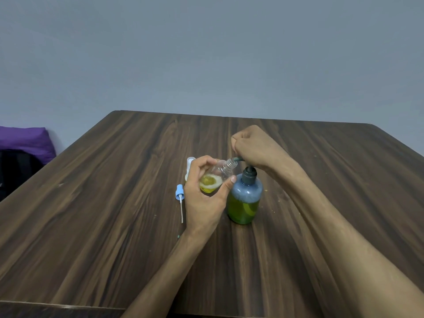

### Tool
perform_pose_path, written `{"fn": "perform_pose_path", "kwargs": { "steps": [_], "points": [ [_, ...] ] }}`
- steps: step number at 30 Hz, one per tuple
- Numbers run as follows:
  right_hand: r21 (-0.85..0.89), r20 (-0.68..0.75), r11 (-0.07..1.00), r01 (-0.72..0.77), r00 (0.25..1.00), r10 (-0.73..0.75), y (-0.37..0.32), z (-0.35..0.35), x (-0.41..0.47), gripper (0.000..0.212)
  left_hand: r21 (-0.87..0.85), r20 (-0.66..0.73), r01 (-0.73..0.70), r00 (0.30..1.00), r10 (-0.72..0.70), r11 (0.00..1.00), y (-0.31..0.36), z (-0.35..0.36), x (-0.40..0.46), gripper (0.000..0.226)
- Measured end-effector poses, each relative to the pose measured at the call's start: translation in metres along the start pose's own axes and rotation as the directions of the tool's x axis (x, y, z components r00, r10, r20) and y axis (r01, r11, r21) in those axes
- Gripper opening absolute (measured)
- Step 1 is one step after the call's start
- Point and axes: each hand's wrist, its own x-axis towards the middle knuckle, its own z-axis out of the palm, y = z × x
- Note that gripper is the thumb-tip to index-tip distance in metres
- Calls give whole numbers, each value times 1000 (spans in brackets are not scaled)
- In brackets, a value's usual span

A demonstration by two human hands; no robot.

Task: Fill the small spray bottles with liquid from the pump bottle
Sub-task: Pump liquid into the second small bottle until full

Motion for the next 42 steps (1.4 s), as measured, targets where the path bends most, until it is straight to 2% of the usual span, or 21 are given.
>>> {"fn": "perform_pose_path", "kwargs": {
  "steps": [4, 9, 13, 19, 25, 29, 34, 38, 42],
  "points": [
    [-64, 8, 998, -26, 1000, 27, 6, 6, -3, 28, 9, -14, 7, 1000, -6, 1000, 0, 1, 0, 47],
    [34, 18, 999, 22, 1000, -23, -1, -2, 1, 23, 8, -4, 0, 1000, 0, 1000, 1, 0, 0, 46],
    [-9, 17, 999, -33, 999, 33, 9, 7, 1, 25, -13, -15, 12, 1000, -12, 1000, -1, 1, 1, 46],
    [48, 14, 999, 15, 1000, -15, 2, -1, 2, 24, 10, -11, 1, 1000, -1, 1000, 1, 1, 0, 48],
    [-78, 15, 997, -27, 1000, 28, 6, 6, -1, 27, 18, 0, 0, 1000, 0, 1000, 1, 1, 1, 47],
    [-49, 0, 999, 20, 1000, -20, -1, -6, 0, 21, 15, -9, -8, 1000, 8, 1000, 3, 1, -1, 48],
    [-111, -15, 993, -47, 999, 45, 8, 7, 0, 25, 12, -9, -3, 1000, 4, 1000, 0, 1, 0, 48],
    [-17, -1, 1000, 16, 1000, -16, 4, 0, 0, 22, 3, -8, -12, 1000, 12, 1000, 0, 0, 0, 46],
    [-45, 26, 999, -25, 999, 27, 8, 6, 1, 23, -1, -6, 5, 1000, -5, 1000, -2, 1, 1, 47]
  ]
}}
